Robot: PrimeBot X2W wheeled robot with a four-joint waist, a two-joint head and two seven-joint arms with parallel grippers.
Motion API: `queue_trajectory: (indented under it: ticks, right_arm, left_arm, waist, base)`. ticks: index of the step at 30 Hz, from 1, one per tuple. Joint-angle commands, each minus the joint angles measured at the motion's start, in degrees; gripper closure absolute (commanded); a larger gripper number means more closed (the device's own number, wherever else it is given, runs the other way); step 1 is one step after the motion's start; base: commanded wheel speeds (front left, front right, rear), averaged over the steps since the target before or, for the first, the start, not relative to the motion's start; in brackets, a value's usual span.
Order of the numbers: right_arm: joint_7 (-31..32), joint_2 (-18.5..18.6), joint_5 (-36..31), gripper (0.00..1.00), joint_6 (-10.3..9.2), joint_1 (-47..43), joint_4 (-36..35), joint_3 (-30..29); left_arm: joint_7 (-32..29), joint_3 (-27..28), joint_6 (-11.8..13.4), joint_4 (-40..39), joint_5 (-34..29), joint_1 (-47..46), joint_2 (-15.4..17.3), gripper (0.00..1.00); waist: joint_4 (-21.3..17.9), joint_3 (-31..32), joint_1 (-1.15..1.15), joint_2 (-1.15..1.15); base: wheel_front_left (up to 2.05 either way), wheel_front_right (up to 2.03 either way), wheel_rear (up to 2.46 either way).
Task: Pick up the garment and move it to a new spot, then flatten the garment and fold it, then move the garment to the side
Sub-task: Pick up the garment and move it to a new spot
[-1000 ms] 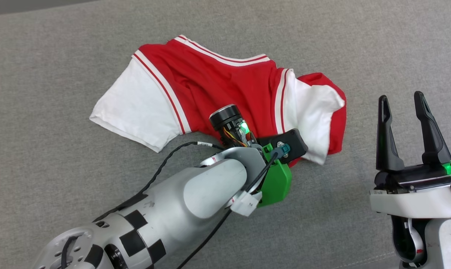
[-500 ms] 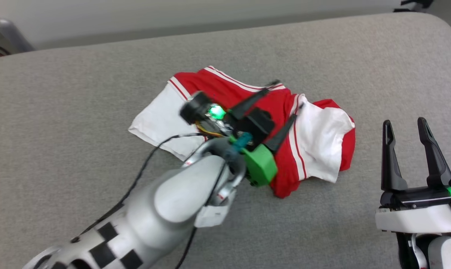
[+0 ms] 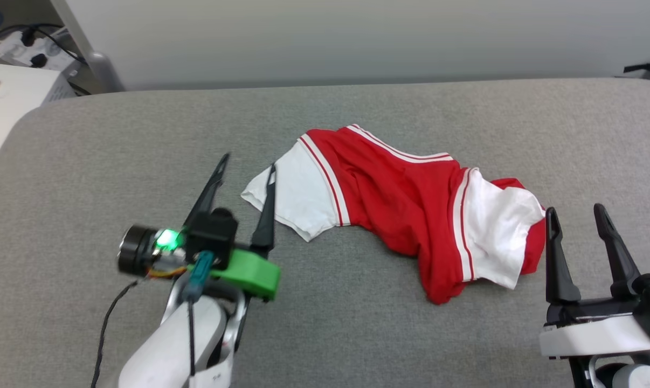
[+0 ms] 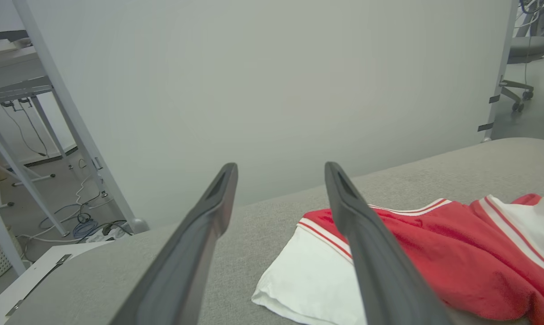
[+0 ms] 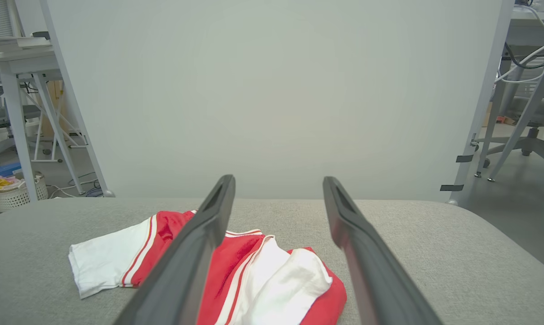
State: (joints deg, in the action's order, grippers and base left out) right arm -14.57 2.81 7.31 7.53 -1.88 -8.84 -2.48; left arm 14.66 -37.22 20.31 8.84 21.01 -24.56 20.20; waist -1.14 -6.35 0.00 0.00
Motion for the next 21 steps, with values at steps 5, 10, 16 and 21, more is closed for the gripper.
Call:
queue_trajectory:
  ticks: [5,10,16,21]
  right_arm:
    - [-0.4,0.1,-0.9,0.0,-0.04,-2.2,1.8,0.1]
    - [-0.4,0.1,-1.0,0.0,-0.04,-3.5,3.0,0.4]
    - [-0.4,0.1,-0.7,0.0,-0.04,-5.2,3.5,0.5]
    - [-0.4,0.1,-0.2,0.0,-0.04,-6.8,3.5,1.1]
  left_arm:
    - [0.3,7.7,1.6,-2.7,-2.4,10.5,-0.2,0.0]
    - [0.3,12.7,0.4,-3.8,-4.5,17.6,-1.8,0.0]
    - [0.3,17.5,-3.5,-5.7,-6.6,23.8,-4.5,0.0]
    - [0.3,20.7,-6.2,-6.3,-9.0,26.9,-6.6,0.0]
  waist:
    - [3.0,2.9,0.0,0.0]
    - [4.1,3.9,0.0,0.0]
    - [4.8,5.2,0.0,0.0]
    - [4.8,6.0,0.0,0.0]
  base:
    - [0.0,0.0,0.0]
    - [0.0,0.0,0.0]
    - [0.0,0.0,0.0]
    - [0.0,0.0,0.0]
